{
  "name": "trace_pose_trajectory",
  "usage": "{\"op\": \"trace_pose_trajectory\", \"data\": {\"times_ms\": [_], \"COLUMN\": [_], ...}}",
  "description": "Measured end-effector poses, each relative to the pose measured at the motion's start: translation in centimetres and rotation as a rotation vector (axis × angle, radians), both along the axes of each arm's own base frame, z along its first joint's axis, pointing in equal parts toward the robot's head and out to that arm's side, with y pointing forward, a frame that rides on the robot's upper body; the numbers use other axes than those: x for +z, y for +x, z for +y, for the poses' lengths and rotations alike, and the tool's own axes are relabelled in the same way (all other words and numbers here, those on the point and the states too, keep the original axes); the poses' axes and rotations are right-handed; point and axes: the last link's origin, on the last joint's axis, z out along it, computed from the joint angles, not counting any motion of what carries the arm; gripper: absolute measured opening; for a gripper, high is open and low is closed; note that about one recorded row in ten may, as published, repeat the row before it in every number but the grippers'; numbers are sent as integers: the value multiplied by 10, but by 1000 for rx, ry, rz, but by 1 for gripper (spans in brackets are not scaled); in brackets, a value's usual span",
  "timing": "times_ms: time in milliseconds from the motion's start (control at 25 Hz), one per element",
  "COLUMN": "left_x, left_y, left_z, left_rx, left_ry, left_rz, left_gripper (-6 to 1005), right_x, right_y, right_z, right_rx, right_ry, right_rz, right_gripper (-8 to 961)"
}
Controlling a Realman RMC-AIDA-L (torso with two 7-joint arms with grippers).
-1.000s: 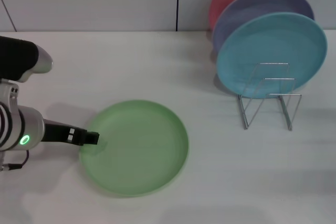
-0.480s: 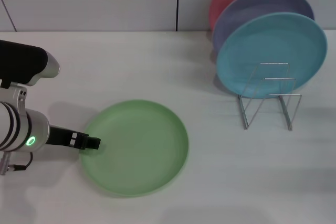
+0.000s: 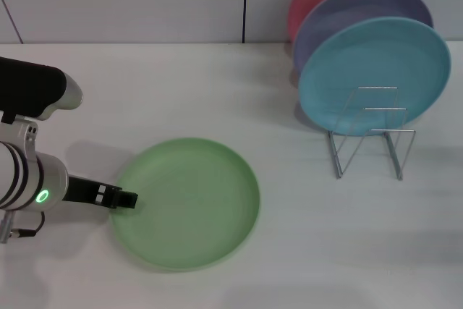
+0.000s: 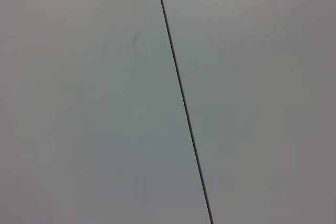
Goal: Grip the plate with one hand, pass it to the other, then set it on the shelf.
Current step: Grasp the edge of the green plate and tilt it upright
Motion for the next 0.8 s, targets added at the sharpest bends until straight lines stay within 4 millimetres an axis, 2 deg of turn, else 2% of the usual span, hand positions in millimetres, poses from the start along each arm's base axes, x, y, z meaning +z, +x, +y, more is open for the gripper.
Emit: {"op": "trace_pose_trajectory", "data": {"times_ms": [400,800], "left_x": [-5,-10], "left_y": [2,6], "left_z": [-2,0], "left_rx": [-9,-9], "left_ry": [-22,-42], "left_rz": [20,59], "left_gripper": [828,654], "right_x": [0,0], "right_y": [0,1], "right_z": [0,1], "right_rx": [0,-7], "right_ry": [0,-5], "right_rz": [0,0], "right_gripper": [823,823]}}
